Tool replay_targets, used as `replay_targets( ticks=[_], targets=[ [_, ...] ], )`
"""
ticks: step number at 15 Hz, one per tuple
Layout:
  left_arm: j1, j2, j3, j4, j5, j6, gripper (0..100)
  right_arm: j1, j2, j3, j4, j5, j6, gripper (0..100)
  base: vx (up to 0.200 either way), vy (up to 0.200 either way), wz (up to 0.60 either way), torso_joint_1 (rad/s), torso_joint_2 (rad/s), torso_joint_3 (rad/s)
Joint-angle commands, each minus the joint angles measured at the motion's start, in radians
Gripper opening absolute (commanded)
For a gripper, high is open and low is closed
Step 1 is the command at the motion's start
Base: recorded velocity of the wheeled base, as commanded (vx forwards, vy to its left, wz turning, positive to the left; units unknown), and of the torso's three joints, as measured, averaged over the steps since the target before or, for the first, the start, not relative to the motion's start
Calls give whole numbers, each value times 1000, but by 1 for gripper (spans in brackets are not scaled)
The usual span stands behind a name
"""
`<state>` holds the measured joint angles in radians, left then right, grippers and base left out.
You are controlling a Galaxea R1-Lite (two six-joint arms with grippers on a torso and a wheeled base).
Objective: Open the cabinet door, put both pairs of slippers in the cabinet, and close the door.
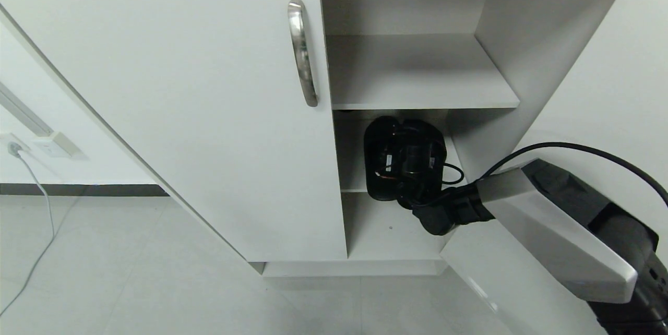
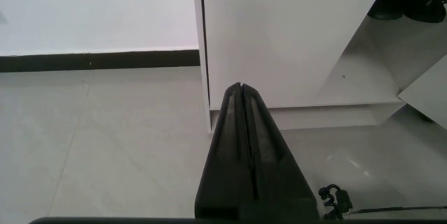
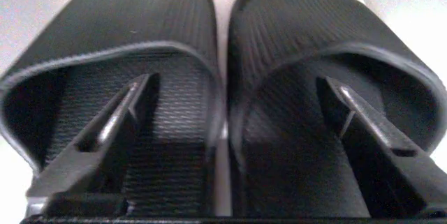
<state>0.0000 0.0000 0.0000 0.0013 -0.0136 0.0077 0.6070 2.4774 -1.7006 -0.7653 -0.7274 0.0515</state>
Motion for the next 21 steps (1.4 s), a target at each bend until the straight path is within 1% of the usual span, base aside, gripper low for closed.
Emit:
replay_targets(
  ticks=[1,5,7,9,10,13,20,21],
  targets=[
    [0,0,0,0,0,0,0,22,-104,130,-37,-3,-1,100,0,0,0,0,0,0],
    [0,2,0,0,0,0,0,73,-267,423,-173,-7,-5,100,0,0,0,0,0,0],
    [0,2,0,0,0,0,0,115,-342,582,-246,-6,-7,100,0,0,0,0,0,0],
    [0,0,0,2,0,0,0,163,-414,708,-252,-6,-7,100,0,0,0,0,0,0],
    [0,2,0,0,-2,2,0,175,-436,740,-253,-4,-7,100,0,0,0,0,0,0],
    [0,2,-2,0,-3,3,0,197,-469,777,-255,-4,-5,100,0,0,0,0,0,0],
    [0,2,-2,0,-3,0,0,208,-520,811,-256,-4,-5,100,-200,0,0,0,0,4],
    [0,0,-2,0,-2,0,0,206,-525,814,-256,-4,-5,100,0,0,0,0,0,0]
  ],
)
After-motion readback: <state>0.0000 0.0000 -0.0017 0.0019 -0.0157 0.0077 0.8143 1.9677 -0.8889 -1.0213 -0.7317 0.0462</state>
